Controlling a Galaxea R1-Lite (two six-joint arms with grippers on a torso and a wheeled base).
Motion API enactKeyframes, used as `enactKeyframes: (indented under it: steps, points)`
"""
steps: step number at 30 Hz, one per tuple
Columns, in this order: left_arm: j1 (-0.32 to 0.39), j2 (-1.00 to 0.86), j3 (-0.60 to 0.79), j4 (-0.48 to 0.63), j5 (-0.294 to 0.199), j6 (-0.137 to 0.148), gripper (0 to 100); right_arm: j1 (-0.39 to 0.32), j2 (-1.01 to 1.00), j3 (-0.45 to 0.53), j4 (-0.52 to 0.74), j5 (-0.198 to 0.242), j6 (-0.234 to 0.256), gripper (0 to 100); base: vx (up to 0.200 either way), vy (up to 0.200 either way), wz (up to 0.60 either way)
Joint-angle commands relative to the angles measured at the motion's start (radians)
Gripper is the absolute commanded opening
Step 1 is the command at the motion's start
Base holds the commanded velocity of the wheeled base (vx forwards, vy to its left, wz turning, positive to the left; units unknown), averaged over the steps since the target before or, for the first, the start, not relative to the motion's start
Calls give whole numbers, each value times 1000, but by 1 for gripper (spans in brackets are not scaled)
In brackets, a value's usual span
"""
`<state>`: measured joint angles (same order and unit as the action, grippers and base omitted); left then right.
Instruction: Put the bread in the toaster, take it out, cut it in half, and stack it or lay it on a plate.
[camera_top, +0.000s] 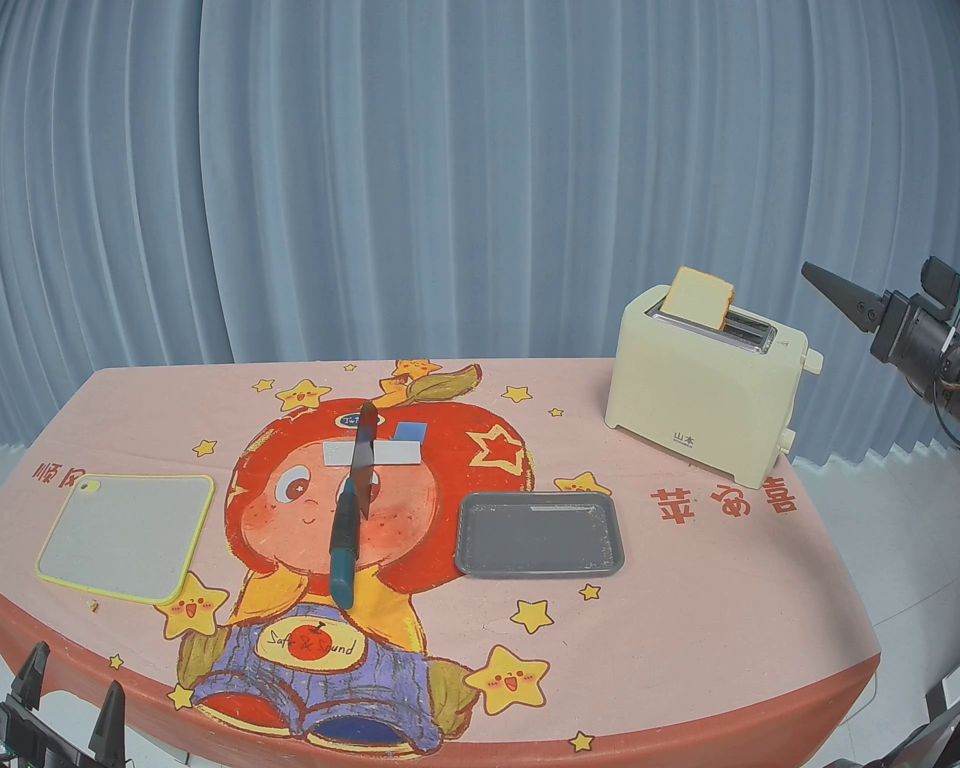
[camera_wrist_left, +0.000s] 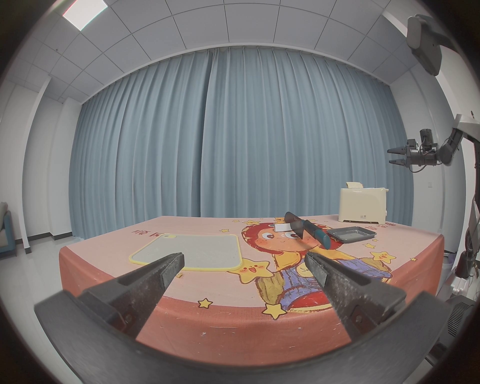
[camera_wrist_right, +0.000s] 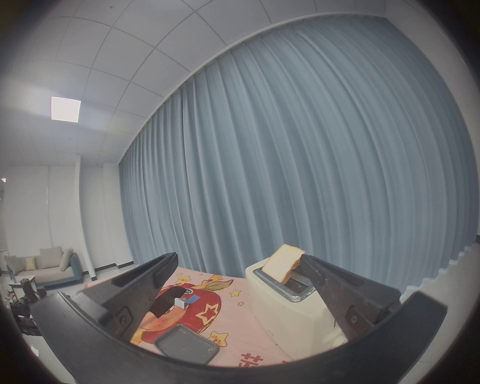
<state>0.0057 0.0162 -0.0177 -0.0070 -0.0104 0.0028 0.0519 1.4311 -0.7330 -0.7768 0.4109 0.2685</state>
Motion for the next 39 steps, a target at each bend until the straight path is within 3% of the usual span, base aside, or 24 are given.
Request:
enactKeyframes:
  steps: [1, 9, 12, 18, 23, 24, 26, 30, 39]
  points:
    - [0, -16, 18, -1, -2, 2, 100, 60, -24, -57, 47, 16, -29, 100, 0, 0, 0]
    - [0, -16, 18, -1, -3, 0, 100, 66, -23, -102, 62, -63, -22, 100, 0, 0, 0]
    - [0, -16, 18, -1, -3, 2, 100, 68, -17, -109, 70, -69, -22, 100, 0, 0, 0]
    - [0, -16, 18, -1, -3, 0, 100, 71, -6, -163, 149, -69, -22, 100, 0, 0, 0]
    - [0, -16, 18, -1, -3, 2, 100, 66, 48, -345, 301, -69, -25, 100, 0, 0, 0]
    - [0, -16, 18, -1, -3, 2, 100, 66, 48, -345, 301, -69, -25, 100, 0, 0, 0]
    - [0, -16, 18, -1, -3, 0, 100, 68, 51, -431, 430, -67, -25, 100, 0, 0, 0]
    - [0, -16, 18, -1, -3, 0, 100, 59, 40, -454, 504, -35, 5, 100, 0, 0, 0]
    - [0, -16, 18, -2, -3, 0, 100, 48, 51, -444, 514, -41, 8, 100, 0, 0, 0]
